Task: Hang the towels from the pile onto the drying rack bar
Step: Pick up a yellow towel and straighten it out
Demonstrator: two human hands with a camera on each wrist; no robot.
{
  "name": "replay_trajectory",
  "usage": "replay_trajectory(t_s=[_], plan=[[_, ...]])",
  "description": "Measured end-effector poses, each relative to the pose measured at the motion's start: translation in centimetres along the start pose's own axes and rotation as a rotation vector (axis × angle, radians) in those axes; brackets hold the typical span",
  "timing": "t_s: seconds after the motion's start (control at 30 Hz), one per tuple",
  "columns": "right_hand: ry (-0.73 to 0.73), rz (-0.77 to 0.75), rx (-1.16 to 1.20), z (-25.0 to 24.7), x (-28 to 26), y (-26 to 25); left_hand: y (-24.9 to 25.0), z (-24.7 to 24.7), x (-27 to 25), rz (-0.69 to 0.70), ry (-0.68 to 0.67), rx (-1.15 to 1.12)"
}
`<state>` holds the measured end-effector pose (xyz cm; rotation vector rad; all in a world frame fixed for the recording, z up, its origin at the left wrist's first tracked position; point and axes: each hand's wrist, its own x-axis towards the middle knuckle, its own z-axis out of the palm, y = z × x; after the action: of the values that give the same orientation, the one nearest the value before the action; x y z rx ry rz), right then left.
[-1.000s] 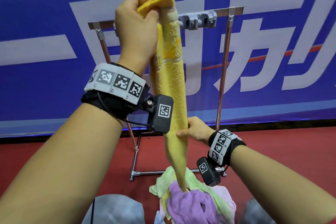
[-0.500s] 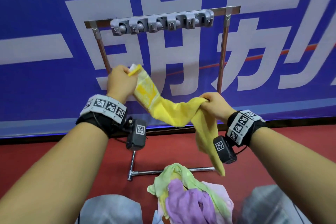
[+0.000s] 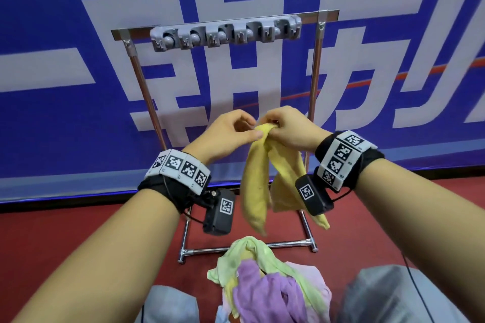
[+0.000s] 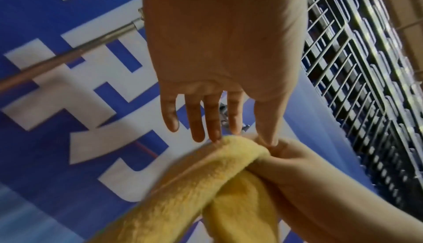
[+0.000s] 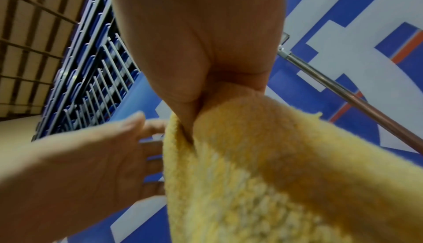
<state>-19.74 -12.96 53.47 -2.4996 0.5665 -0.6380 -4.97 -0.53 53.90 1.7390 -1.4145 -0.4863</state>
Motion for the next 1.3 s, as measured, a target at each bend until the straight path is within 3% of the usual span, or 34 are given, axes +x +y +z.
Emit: replay_trajectory(t_s=[0.3,0.47,0.57,0.8,0.93,1.07,1.3], plan=[[0.075,0.010,0.007,-0.3,-0.3,-0.3,1.5,2.4,0.2,0.043,0.036,0.185],[0.103,-0.005,0.080,-0.6,-0.4,-0.6,1.9,3.0,0.4,0.220,0.142,0.453],[0.118,-0.015,0.078,-1.0,-0.6,-0.7,2.4,2.9,0.2,0.378,0.087,0.675],[0.122,0.040,0.083,-0.5,-1.3,-0.1,2.9,1.3,0.4,0.485,-0.022,1.047],[0.103,0.001,0.066,-0.5,-1.9,-0.1,2.2,0.3,0.6,0.381,0.034,1.130],[0.063,0.015,0.008,-0.4,-2.4,0.2,2.2,-1.3,0.6,0.301,0.156,1.020],[0.069,0.156,-0.042,-0.7,-2.3,2.0,2.6,-5.0,0.7,0.185,0.357,1.000]])
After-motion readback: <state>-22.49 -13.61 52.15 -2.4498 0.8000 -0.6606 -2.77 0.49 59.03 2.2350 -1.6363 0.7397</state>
